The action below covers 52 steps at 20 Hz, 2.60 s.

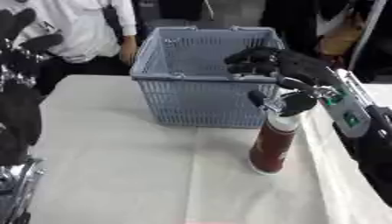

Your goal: Pick up objects on the table and place them in the box.

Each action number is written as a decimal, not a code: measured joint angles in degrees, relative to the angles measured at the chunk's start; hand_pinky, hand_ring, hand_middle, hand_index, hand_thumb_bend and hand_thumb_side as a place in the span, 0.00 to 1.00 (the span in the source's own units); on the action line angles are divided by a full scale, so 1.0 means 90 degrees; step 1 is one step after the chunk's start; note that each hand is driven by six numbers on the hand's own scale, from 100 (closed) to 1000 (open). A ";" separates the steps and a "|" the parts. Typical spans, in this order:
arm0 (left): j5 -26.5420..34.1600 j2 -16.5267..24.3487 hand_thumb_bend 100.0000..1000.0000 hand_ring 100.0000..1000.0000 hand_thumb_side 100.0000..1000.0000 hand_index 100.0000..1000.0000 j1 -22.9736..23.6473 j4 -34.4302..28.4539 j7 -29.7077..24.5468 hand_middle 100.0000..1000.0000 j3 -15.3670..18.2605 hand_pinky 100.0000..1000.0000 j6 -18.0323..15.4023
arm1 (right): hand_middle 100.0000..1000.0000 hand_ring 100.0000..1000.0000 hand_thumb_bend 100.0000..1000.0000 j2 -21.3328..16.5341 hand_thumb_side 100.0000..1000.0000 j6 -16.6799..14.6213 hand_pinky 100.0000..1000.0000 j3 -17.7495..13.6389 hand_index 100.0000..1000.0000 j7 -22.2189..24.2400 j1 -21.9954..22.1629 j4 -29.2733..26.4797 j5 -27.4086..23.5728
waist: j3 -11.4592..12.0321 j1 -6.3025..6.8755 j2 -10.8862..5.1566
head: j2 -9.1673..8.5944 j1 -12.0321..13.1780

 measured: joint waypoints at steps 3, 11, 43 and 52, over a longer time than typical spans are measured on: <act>0.0000 0.0001 0.38 0.71 1.00 1.00 0.0000 0.0000 0.0000 0.90 0.0000 0.91 0.0000 | 0.92 0.84 0.00 -0.0076 1.00 0.0002 0.88 0.0042 0.95 0.0002 0.0100 0.0001 -0.0082 | -0.0001 -0.0013 0.0000 | 0.0000 0.0023; -0.0004 0.0049 0.39 0.71 1.00 1.00 0.0000 0.0000 -0.0001 0.90 -0.0001 0.91 0.0001 | 0.92 0.84 0.00 -0.0198 1.00 0.0039 0.87 0.0169 0.95 0.0039 0.0338 -0.0028 -0.0360 | -0.0001 -0.0015 0.0000 | 0.0000 0.0045; -0.0004 0.0049 0.39 0.71 1.00 1.00 0.0024 0.0000 -0.0070 0.90 -0.0004 0.91 0.0024 | 0.91 0.82 0.00 -0.0368 1.00 0.0003 0.84 0.0365 0.94 0.0003 0.0664 -0.0119 -0.0405 | 0.0008 -0.0011 0.0001 | -0.0001 0.0046; -0.0004 0.0049 0.39 0.71 1.00 1.00 0.0024 0.0000 -0.0067 0.90 -0.0004 0.91 0.0022 | 0.91 0.82 0.00 -0.0526 1.00 -0.0003 0.84 0.0343 0.95 -0.0003 0.0770 -0.0063 -0.0398 | 0.0002 -0.0015 0.0000 | -0.0001 0.0052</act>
